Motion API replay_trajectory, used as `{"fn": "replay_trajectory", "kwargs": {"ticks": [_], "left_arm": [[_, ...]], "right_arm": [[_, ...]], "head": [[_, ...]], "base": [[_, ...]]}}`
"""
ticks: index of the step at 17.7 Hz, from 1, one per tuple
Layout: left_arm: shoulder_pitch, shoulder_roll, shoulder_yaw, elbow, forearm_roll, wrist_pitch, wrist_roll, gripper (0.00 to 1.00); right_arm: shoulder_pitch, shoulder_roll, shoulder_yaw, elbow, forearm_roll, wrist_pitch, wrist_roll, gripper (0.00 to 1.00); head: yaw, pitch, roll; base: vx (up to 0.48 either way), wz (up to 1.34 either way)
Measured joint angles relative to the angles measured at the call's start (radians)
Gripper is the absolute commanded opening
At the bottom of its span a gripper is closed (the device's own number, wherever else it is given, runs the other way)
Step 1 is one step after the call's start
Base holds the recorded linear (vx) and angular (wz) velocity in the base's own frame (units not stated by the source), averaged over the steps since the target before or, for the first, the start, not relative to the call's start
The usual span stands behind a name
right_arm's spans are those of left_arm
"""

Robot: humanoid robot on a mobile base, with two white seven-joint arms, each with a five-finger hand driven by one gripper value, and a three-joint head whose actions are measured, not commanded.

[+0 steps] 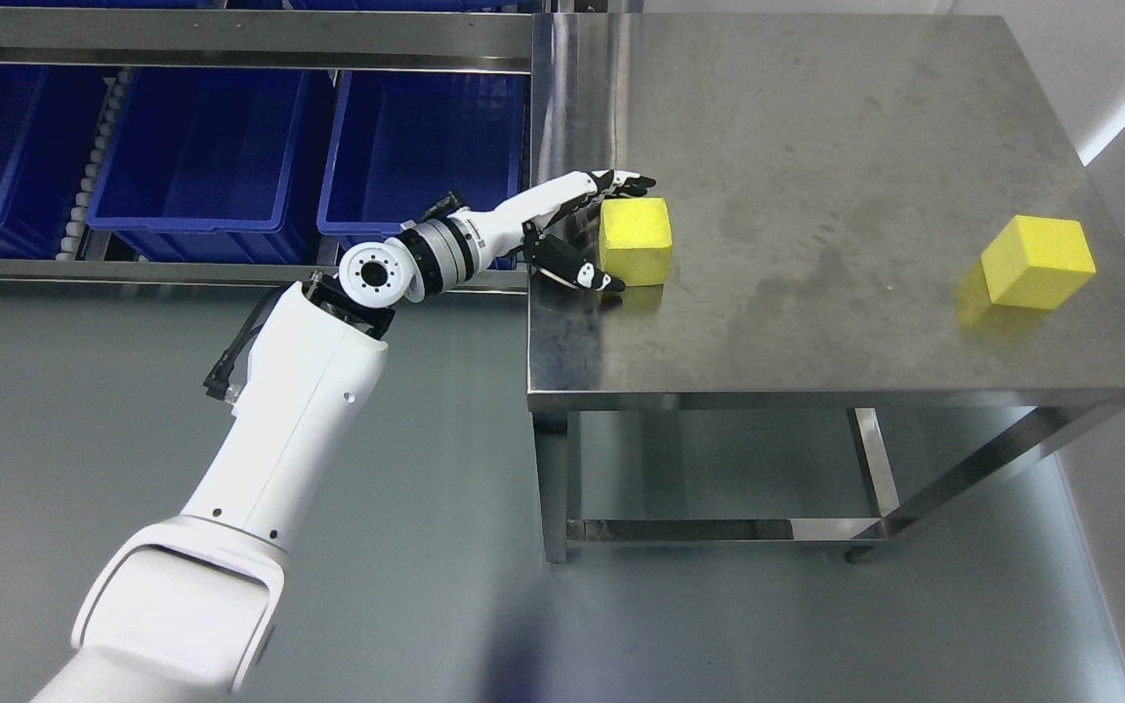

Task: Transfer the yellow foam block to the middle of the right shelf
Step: 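Close the left hand fingers around the yellow foam cube, then lift the yellow cube up off the steel table with the left hand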

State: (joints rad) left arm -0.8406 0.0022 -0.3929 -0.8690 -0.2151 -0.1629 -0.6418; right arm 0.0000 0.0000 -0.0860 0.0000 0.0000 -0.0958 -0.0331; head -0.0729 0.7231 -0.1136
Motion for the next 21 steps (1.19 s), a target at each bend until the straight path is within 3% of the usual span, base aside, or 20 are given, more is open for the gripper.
{"fn": "replay_trajectory", "kwargs": {"ticks": [9,15,21], "left_arm": [[-0.014,-0.001,0.006,0.051,0.083,-0.084,0.006,0.42],[-0.02,-0.001,0.071,0.029,0.265,-0.195,0.035,0.43],[0.03,-0.002,0.199,-0.086,0.42,-0.221,0.206,0.48]], "right_arm": [[0.0,0.0,0.0,0.0,0.0,0.0,0.0,1.0],[0.0,0.0,0.0,0.0,0.0,0.0,0.0,1.0],[0.0,0.0,0.0,0.0,0.0,0.0,0.0,1.0]], "head": [[0.0,0.0,0.0],[0.0,0.0,0.0],[0.0,0.0,0.0]], "base": [[0.0,0.0],[0.001,-0.01],[-0.001,0.01]]}}
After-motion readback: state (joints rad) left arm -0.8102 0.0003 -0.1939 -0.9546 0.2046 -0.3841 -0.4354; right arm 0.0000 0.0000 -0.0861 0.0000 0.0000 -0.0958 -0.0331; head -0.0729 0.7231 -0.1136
